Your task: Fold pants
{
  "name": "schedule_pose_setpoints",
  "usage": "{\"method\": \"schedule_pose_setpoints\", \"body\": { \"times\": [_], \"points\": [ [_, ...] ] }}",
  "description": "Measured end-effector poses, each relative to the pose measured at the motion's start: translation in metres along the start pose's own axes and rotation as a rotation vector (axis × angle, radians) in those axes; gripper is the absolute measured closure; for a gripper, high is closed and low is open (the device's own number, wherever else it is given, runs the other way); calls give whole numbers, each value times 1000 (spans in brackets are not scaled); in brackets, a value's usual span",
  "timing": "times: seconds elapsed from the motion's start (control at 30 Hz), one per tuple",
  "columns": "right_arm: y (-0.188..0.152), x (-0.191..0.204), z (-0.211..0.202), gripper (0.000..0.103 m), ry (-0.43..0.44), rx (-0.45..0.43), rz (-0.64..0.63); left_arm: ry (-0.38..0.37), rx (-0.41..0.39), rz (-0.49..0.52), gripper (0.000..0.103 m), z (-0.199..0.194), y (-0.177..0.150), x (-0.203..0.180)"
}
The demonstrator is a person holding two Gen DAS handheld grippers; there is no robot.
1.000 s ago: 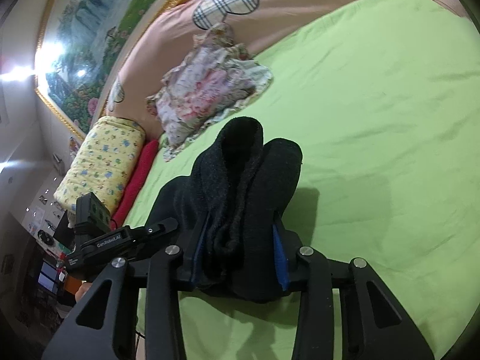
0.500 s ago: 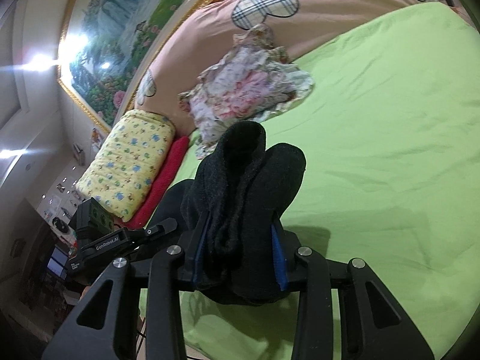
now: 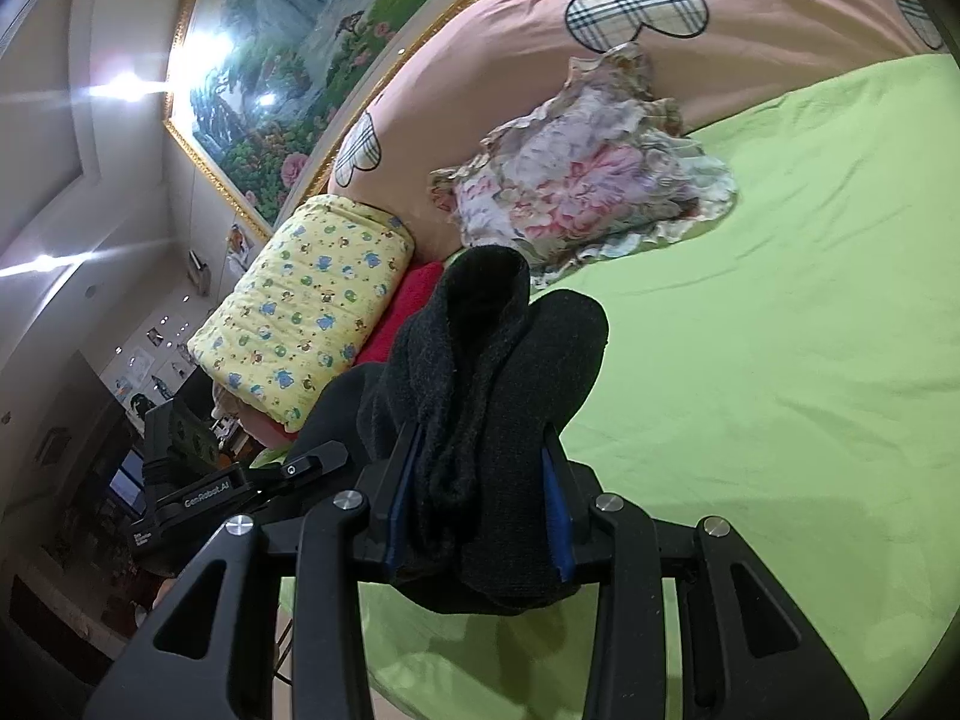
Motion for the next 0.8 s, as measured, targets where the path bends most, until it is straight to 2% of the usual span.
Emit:
{"method": "schedule_pose_setpoints", "body": {
  "times": [0.27,0.57,0.8],
  "points": [
    [16,8,27,65,7,13,-37,28,-21,-11,57,2,23,16],
    [43,0,71,65,5,29,-43,58,-43,-24,57,34,68,35],
    [60,-17,108,65,-12,69,-37,91,-19,-41,57,66,88,54]
  ]
}}
Point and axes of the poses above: each gripper's, at about its wrist camera, not at the fingertips, and z roughly the way its jaws point, x to its left, y to its top, the point moved 3 cm from there along z, roughly the way its jaws point, and after that the axes turned 7 degrees about x, right-handed, at the moved point
